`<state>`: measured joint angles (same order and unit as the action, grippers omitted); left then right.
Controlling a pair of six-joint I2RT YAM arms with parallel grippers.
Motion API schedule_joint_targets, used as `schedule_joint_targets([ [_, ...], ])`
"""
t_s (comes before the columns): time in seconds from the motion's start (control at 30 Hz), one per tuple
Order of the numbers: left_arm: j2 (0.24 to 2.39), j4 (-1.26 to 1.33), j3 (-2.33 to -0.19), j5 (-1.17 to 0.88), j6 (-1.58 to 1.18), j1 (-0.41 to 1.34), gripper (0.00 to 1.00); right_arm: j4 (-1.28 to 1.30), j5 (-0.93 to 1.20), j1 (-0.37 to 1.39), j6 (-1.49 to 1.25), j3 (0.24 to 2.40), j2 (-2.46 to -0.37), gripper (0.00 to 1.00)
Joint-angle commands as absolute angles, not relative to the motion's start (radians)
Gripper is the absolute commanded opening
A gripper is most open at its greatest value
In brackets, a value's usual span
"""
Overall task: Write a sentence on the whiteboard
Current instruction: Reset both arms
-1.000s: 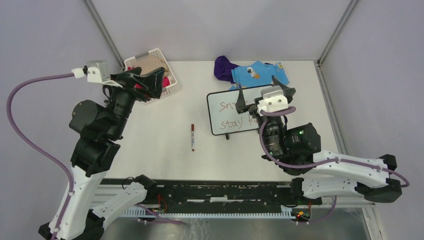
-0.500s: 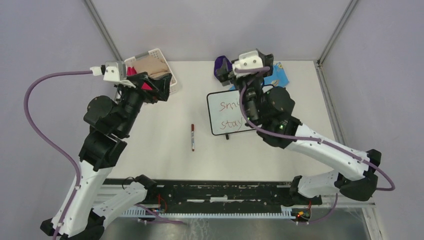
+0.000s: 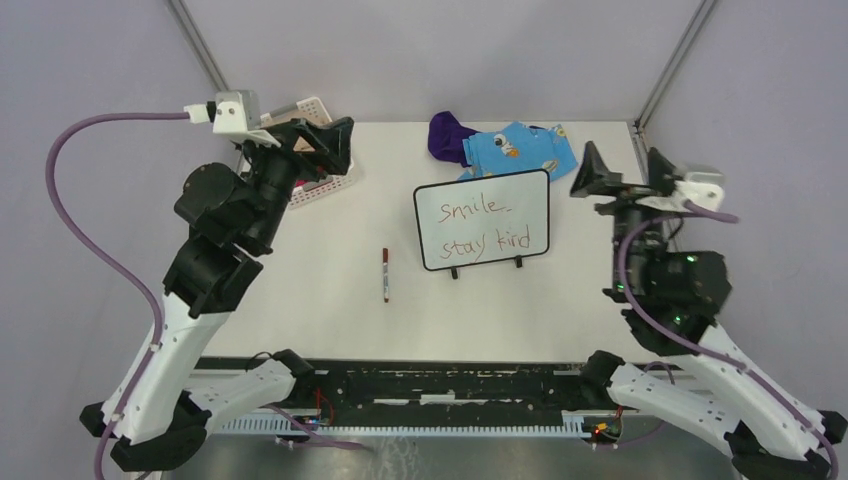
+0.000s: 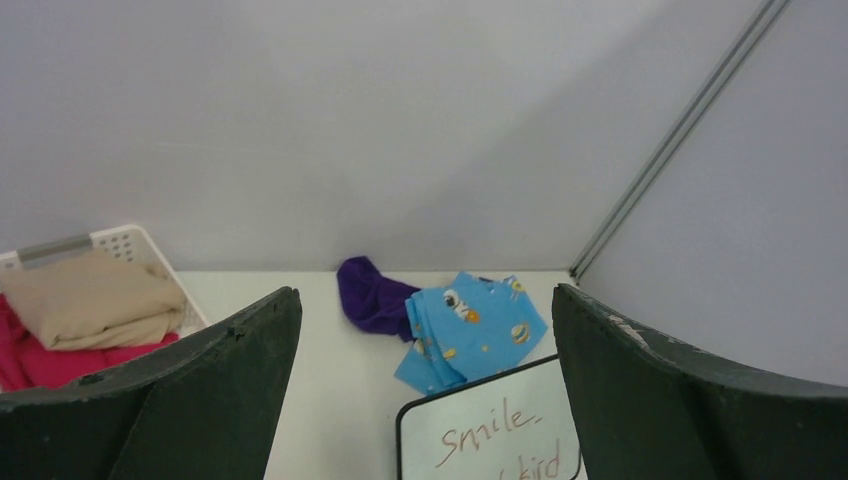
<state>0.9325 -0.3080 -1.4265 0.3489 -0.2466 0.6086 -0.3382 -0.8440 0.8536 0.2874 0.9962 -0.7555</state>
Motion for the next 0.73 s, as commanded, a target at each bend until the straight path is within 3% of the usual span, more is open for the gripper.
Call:
schedule_joint_targets([
  [0.0, 1.012, -0.247, -1.59, 0.394, -0.196, 0.676, 1.0, -0.339, -0.757, 0.851, 0.362, 1.006, -0.68, 0.98],
  [0.7, 1.046, -0.21, -1.583, 0.484, -0.252, 0.7, 1.0, -0.296, -0.638, 0.851, 0.307, 0.887, -0.648, 0.98],
])
